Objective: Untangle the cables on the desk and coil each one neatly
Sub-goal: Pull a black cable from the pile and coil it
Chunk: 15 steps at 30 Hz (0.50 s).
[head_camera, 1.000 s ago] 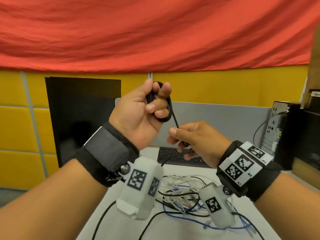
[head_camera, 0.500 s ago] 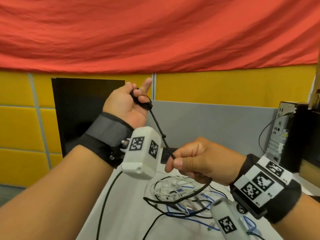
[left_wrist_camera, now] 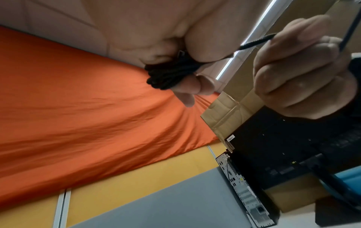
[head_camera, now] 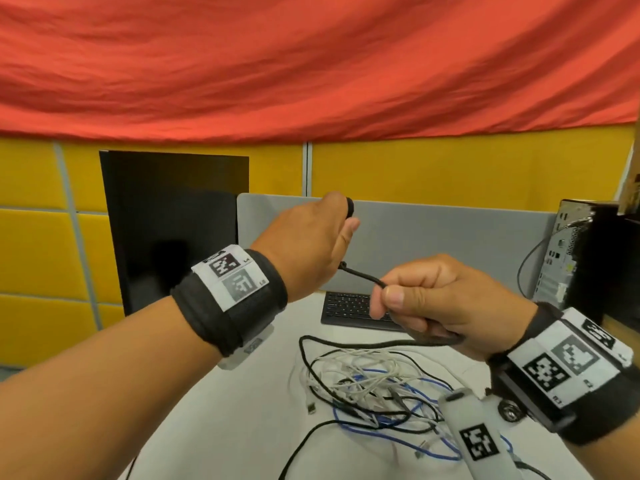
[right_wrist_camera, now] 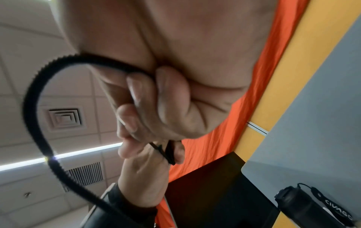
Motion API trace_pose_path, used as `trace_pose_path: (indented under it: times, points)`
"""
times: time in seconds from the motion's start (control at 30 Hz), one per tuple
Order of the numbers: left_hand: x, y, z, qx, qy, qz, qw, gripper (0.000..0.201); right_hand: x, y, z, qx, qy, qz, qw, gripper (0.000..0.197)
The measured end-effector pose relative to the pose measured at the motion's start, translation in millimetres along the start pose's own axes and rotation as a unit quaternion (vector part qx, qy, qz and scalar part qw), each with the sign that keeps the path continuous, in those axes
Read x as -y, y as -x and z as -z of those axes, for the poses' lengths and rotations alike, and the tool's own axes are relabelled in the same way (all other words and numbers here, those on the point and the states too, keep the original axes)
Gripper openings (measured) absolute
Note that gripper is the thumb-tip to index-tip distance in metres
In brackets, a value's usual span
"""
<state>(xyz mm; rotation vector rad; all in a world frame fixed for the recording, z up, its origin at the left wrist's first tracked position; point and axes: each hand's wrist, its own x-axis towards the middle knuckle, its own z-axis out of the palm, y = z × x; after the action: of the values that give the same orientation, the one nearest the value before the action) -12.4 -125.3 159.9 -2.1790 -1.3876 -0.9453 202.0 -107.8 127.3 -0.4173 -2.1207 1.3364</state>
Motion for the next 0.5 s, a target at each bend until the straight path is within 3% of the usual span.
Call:
trace_pose_path:
  times: [0.17,0.27,0.33,0.4,0.43,0.5]
  points:
    - [2,4,-6,0.009,0.005,0.001,1.0,0.024,-5,6,2,0.05,-0.1,-0.016,0.994,0.026]
    - [6,8,-8,0.06,0.071,0.013,0.996,0.025,-9,3,4,-0.008,-0.112,-0.022,0.993,0.027]
    - [9,13,-10,0.109,0.186,0.055,0.975,0.022,-9,0,3,-0.078,-0.098,-0.03,0.992,0.025]
    - [10,18,-11,0.147,0.318,0.122,0.929,0.011,-11,-3,4,-0.142,-0.08,-0.031,0.986,0.029]
    - [11,20,-12,0.156,0.359,0.141,0.909,0.009,-12,-4,3,-0.169,-0.063,-0.032,0.983,0.025]
    - [12,21,-14,0.145,0.387,0.158,0.897,0.014,-13,-6,-1,-0.195,-0.032,-0.022,0.98,0.006]
